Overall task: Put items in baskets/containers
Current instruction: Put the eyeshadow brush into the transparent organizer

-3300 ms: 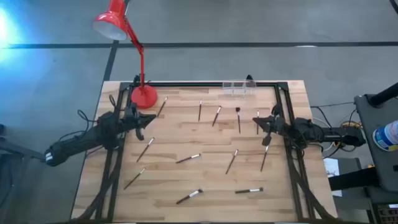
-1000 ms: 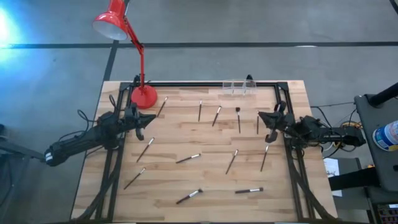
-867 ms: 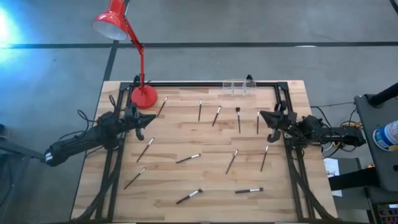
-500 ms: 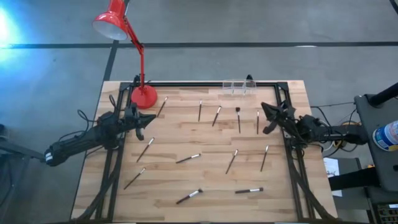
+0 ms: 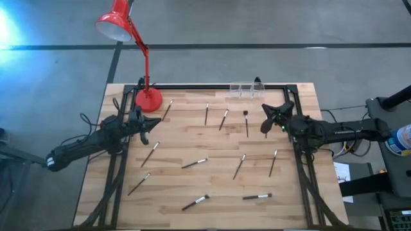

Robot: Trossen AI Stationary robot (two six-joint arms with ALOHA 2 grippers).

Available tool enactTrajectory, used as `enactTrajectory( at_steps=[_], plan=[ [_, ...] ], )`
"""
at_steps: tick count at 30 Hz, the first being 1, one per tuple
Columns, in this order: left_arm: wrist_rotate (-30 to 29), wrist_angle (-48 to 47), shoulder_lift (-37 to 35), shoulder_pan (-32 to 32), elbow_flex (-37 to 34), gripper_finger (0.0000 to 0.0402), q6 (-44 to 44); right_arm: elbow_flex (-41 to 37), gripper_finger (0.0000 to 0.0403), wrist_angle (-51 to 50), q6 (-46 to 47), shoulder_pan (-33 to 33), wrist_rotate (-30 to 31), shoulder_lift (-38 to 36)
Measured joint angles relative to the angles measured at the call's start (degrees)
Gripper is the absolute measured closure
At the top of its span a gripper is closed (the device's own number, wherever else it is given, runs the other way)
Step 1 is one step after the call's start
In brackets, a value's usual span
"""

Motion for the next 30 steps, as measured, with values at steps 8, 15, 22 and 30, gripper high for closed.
enactTrajectory(
  at_steps=[8, 15, 22, 30],
  plan=[
    [0.0, 0.0, 0.0, 0.0, 0.0, 0.0401, 0.0, 5.8, 0.0394, -12.9, 11.7, -3.2, -0.1, 9.0],
    [0.0, 0.0, 0.0, 0.0, 0.0, 0.0401, 0.0, 5.5, 0.0394, -17.5, 19.4, -7.6, -6.1, 12.4],
    [0.0, 0.0, 0.0, 0.0, 0.0, 0.0401, 0.8, 4.2, 0.0394, -24.4, 28.8, -12.5, -11.1, 15.5],
    [0.0, 0.1, 0.0, 0.0, 0.0, 0.0401, 1.4, 4.0, 0.0365, -26.0, 31.2, -21.5, -17.6, 22.9]
  ],
)
